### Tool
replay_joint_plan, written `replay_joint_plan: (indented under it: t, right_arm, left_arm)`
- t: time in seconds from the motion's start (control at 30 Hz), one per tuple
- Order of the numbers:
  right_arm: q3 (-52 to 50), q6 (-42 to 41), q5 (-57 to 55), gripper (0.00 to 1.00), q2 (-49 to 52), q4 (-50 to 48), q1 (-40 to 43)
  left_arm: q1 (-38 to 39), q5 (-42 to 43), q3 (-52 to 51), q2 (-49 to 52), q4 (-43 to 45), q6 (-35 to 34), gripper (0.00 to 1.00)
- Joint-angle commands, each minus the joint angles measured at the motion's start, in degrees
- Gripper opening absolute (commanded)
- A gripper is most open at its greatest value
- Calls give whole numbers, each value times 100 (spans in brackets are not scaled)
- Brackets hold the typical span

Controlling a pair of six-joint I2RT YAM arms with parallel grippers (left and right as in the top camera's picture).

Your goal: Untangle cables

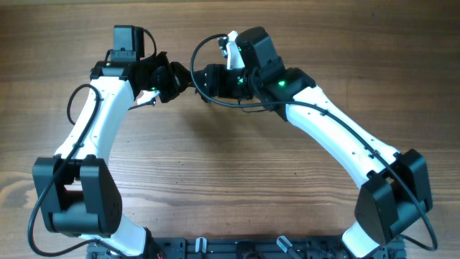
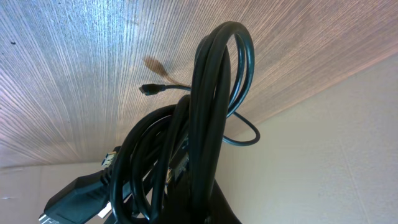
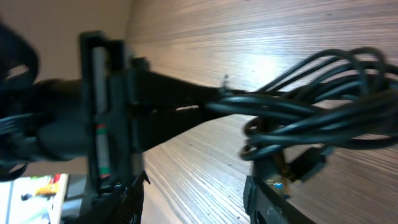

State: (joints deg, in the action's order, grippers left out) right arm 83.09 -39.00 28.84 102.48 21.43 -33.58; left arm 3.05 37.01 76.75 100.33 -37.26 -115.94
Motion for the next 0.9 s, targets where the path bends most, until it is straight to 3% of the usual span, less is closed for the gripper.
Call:
replay_joint_plan:
  t: [0.0, 0.73, 0.8, 0.87]
  right_arm:
    - [46, -87, -251, 53, 203, 116, 2]
    - [46, -81, -1263, 46, 800, -396, 138]
    - [46, 2, -1445, 43, 800, -448, 179]
    - [46, 72, -1572, 32, 800, -490, 186]
  left_arm:
    - [11, 155, 33, -24, -7, -125, 4]
    - [26, 863, 33, -24, -133, 72, 4]
    - [52, 863, 33, -24, -131, 116, 4]
    - [70, 859, 33, -24, -133, 155, 4]
